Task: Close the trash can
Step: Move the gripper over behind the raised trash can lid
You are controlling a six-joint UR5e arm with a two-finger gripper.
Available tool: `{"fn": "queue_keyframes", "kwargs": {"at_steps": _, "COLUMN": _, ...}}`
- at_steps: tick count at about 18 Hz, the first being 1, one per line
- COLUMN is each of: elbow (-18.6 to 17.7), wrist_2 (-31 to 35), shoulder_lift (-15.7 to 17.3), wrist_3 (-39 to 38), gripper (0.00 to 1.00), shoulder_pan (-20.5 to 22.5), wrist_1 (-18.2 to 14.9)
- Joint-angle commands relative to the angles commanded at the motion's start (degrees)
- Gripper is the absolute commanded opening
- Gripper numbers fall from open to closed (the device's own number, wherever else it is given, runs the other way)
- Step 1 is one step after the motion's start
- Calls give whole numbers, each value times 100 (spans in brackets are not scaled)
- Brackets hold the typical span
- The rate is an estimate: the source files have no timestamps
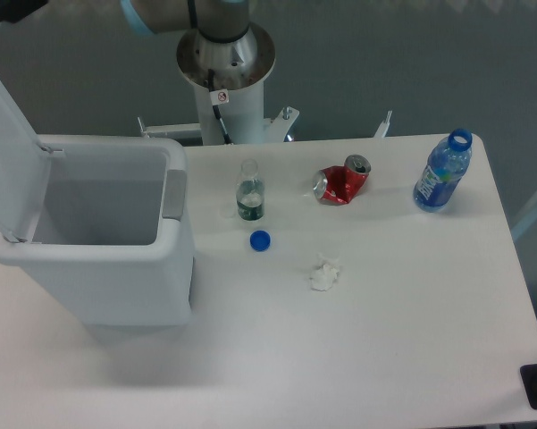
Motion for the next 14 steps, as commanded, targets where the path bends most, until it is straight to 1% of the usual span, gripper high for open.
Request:
{"fn": "queue_keyframes", "kwargs": {"at_steps": 5, "elbow": 9, "wrist_2": 52, "shoulder_lift": -184, "wrist_3": 9, "gripper": 4, "shoulder_pan": -167, "wrist_1": 9}}
{"fn": "queue_keyframes", "kwargs": {"at_steps": 9, "elbow": 123, "wrist_2": 640, "shoulder_lift": -465, "wrist_3": 0, "gripper": 4, "shoulder_pan": -527, "wrist_1": 35}}
{"fn": "queue_keyframes", "kwargs": {"at_steps": 14, "elbow": 123, "wrist_2": 773, "shoulder_lift": -536, "wrist_3": -17, "gripper": 4, "shoulder_pan": -624, "wrist_1": 44}}
